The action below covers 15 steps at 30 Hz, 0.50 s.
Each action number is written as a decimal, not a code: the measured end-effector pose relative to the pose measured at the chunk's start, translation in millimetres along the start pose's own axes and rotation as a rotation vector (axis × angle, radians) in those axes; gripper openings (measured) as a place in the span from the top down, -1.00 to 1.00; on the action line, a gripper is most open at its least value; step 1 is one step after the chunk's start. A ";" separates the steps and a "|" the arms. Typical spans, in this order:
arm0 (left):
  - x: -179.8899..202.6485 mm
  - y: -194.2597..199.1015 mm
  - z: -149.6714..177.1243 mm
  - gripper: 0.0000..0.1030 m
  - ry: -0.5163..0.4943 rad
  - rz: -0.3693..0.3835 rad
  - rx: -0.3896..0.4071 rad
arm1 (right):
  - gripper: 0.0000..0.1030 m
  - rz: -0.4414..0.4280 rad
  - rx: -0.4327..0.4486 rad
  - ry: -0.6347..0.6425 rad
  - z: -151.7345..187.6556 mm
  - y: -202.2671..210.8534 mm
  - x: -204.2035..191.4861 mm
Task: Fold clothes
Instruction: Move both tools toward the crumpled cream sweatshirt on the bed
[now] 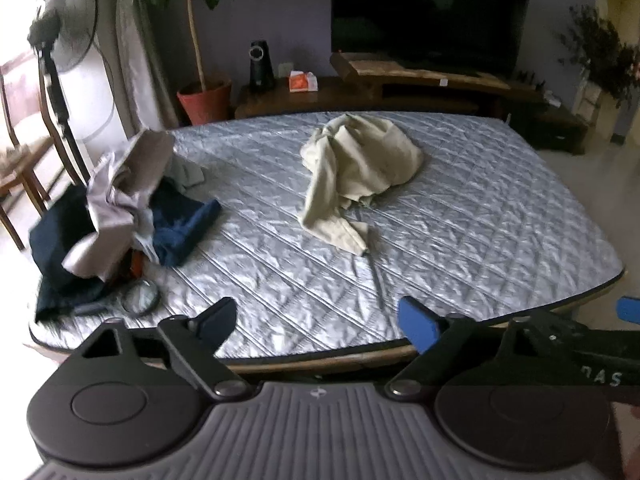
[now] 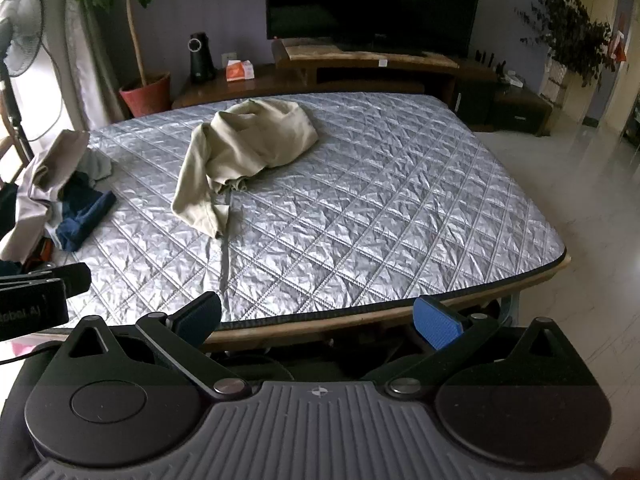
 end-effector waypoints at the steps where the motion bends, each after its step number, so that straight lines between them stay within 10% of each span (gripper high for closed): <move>1: -1.1 -0.2 1.7 -0.95 0.002 0.004 -0.009 | -1.00 -0.003 -0.006 -0.002 -0.1 -1.1 0.4; 6: -13.9 -11.2 -1.7 -0.91 -0.004 -0.009 -0.062 | -1.00 -0.012 -0.032 -0.013 -0.9 -8.2 1.6; 15: -11.0 -17.9 -9.7 -0.11 0.058 0.001 0.017 | -1.00 -0.024 -0.064 -0.043 7.8 -28.9 6.0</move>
Point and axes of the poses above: each gripper's, at about its wrist camera, not at the fingertips, and y roughly against the way its jaws point, x to its right, z to its underside, the point moved 5 cm from there along -y, roughly the way its jaws point, and after that the axes turned 4 degrees about z, right-handed, at the moved point
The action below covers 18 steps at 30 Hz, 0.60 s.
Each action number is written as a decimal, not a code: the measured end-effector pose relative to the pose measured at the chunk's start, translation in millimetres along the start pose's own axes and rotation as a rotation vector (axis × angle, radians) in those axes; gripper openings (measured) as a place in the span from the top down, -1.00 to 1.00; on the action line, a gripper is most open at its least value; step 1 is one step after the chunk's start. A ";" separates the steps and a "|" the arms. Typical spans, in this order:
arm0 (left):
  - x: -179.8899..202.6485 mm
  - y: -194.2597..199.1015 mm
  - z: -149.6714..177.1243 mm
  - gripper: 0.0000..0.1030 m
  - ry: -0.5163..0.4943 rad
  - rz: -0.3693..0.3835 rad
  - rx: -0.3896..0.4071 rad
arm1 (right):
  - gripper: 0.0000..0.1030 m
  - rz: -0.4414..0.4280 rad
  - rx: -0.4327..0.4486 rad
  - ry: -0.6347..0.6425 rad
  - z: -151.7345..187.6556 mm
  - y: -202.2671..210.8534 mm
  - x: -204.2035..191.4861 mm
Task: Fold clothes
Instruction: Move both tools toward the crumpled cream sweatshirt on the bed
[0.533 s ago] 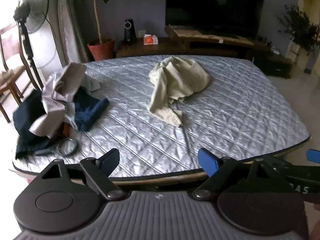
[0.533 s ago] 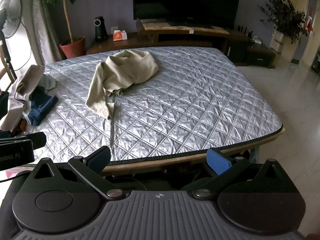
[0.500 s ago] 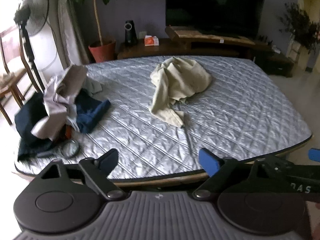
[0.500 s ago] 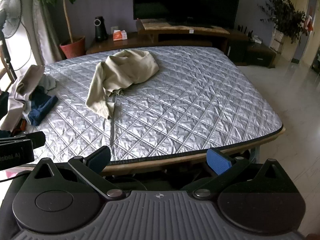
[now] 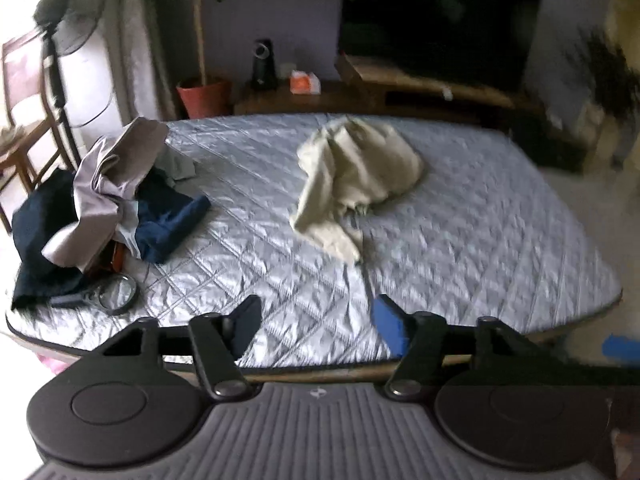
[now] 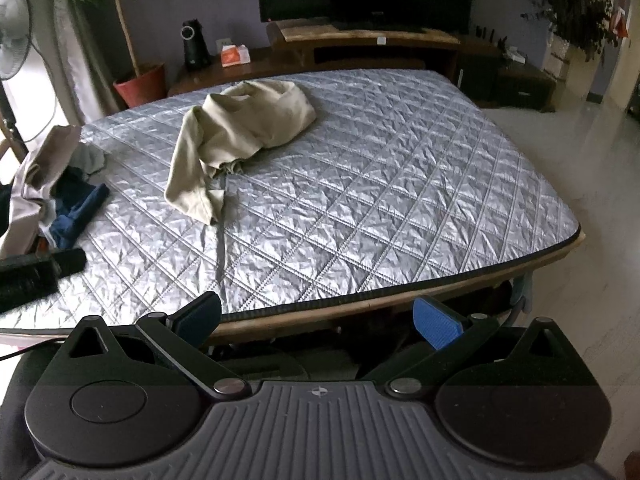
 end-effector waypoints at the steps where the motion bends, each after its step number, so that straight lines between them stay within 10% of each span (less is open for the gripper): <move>1: -2.8 -4.7 -2.9 -0.11 -0.001 -0.007 -0.014 | -1.00 0.000 -0.004 -0.003 0.6 -2.6 0.6; 4: -4.3 -20.0 -2.1 -0.21 -0.042 -0.035 -0.030 | -1.00 0.002 -0.032 -0.006 0.2 -13.7 1.7; 7: -7.2 -25.6 3.7 -0.82 -0.036 -0.052 0.035 | -1.00 0.012 -0.054 0.001 0.5 -24.5 1.6; 11: -8.0 -39.7 2.6 -0.89 -0.031 -0.019 0.013 | -1.00 0.022 -0.071 0.015 -2.3 -37.2 -0.3; 18: -15.0 -71.9 -12.1 -0.19 -0.023 0.020 0.032 | -1.00 -0.010 0.044 0.019 -15.3 -48.3 0.1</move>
Point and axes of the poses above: each gripper's, at about its wrist camera, not at the fingertips, and y roughly against the way its jaws point, x to its right, z to its underside, the point moved 5 cm from there along -y, roughly the way its jaws point, and after that the axes turned 4 degrees about z, right-handed, at the moved point
